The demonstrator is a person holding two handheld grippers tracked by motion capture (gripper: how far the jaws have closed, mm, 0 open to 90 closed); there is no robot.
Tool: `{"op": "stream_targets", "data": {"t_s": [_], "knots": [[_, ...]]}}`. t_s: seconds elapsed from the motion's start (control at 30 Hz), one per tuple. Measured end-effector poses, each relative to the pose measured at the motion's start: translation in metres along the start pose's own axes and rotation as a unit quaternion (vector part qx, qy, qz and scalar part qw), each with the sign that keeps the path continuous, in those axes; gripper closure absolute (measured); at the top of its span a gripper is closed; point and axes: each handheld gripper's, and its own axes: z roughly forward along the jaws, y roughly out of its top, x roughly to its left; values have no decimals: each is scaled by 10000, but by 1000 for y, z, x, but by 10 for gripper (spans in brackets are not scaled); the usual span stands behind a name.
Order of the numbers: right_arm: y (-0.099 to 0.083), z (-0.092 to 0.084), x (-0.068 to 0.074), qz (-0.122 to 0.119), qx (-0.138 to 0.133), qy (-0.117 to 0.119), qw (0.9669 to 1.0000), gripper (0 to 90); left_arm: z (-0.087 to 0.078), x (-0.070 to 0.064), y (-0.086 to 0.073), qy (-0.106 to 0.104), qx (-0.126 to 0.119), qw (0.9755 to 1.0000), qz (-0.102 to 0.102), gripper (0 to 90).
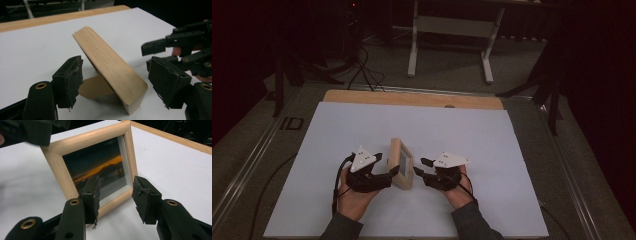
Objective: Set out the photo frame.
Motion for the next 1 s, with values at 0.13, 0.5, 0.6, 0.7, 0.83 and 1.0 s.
{"op": "stream_targets", "data": {"t_s": [0.13, 0.5, 0.6, 0.7, 0.83, 1.0], "knots": [[0, 0, -1, 22, -15, -19, 10000, 559, 7, -3, -3, 0, 148, 9999, -11, 273], [1, -1, -1, 7, -33, -23, 10000, 554, 20, -1, -10, -42, 460, 9983, -342, 304], [1, -1, 0, -1, -38, -19, 10000, 552, 21, -1, -11, -104, 471, 9980, -410, 339], [1, 0, 0, -1, -37, -21, 10000, 551, 23, -2, -11, -117, 502, 9978, -410, 358], [1, -1, 0, 4, -41, -22, 10000, 551, 24, -2, -11, -171, 545, 9975, -409, 378], [1, -1, -1, 16, -48, -27, 10000, 549, 24, -3, -11, -234, 546, 9973, -426, 434]]}}
